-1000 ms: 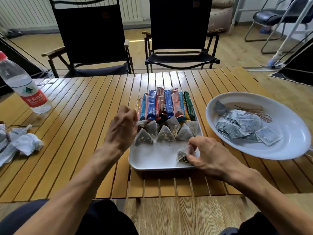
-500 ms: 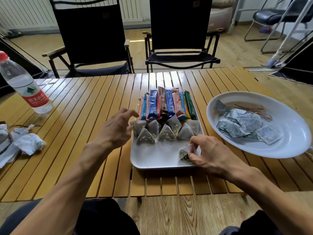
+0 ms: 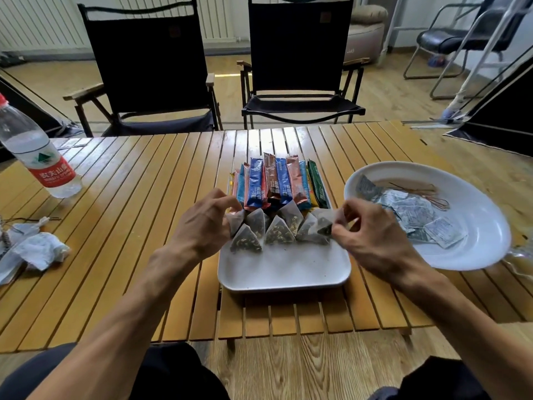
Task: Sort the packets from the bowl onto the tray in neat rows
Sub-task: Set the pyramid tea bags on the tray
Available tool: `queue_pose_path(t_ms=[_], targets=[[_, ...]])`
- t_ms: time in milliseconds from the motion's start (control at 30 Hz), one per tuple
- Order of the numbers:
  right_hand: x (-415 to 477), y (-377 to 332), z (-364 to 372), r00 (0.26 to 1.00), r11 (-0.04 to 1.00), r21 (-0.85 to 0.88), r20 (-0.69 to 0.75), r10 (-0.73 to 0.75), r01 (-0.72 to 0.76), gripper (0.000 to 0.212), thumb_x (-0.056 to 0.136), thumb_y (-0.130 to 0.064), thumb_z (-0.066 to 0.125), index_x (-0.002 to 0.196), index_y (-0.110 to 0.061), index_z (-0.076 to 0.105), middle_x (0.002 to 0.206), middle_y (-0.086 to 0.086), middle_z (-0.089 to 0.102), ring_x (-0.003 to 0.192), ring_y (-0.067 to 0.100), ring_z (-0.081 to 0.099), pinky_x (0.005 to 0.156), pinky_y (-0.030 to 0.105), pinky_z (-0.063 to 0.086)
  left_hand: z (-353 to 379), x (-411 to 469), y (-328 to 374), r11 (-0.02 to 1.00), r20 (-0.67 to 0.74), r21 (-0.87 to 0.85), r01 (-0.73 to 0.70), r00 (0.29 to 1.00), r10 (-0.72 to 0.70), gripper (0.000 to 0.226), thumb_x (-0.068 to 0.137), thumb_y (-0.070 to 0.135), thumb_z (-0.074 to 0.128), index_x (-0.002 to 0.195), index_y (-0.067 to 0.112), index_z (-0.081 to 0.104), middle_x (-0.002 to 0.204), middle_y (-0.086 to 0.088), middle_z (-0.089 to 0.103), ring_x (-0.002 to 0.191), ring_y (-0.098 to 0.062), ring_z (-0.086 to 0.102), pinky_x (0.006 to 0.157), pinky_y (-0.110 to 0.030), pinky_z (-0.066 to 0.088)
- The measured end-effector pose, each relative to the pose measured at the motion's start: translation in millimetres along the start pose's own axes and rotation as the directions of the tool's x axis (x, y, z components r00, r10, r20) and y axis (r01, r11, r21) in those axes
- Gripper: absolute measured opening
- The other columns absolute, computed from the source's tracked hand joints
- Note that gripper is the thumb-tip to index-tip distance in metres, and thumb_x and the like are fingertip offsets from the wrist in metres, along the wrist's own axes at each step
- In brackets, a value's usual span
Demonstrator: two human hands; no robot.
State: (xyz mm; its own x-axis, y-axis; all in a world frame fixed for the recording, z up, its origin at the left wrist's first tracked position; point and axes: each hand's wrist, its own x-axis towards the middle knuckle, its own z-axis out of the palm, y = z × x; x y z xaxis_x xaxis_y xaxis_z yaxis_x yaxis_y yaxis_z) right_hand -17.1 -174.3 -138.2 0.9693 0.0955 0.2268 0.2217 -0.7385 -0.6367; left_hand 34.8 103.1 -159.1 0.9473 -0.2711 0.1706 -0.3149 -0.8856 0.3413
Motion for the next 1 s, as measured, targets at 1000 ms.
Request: queue_pose_path(t_ms=[1000], targets=[[74.2, -18.6, 19.2, 0.970, 0.904, -0.369, 0.191, -0.153, 0.215, 0.018, 0.089, -0.017, 0.061, 0.107, -0.016, 0.061, 0.114, 0.007, 0.060, 0.103, 0.023, 0.058, 0.093, 0.040, 0.051, 24.4, -7.7, 24.7, 0.996, 0.008, 0.092, -0.006, 1.000, 0.005, 0.071, 0.078, 0.039, 0.073, 0.130, 0.023, 0.028, 0.125, -0.009, 0.036, 0.099, -0.022, 0.057, 0.075, -0.030, 0.057]])
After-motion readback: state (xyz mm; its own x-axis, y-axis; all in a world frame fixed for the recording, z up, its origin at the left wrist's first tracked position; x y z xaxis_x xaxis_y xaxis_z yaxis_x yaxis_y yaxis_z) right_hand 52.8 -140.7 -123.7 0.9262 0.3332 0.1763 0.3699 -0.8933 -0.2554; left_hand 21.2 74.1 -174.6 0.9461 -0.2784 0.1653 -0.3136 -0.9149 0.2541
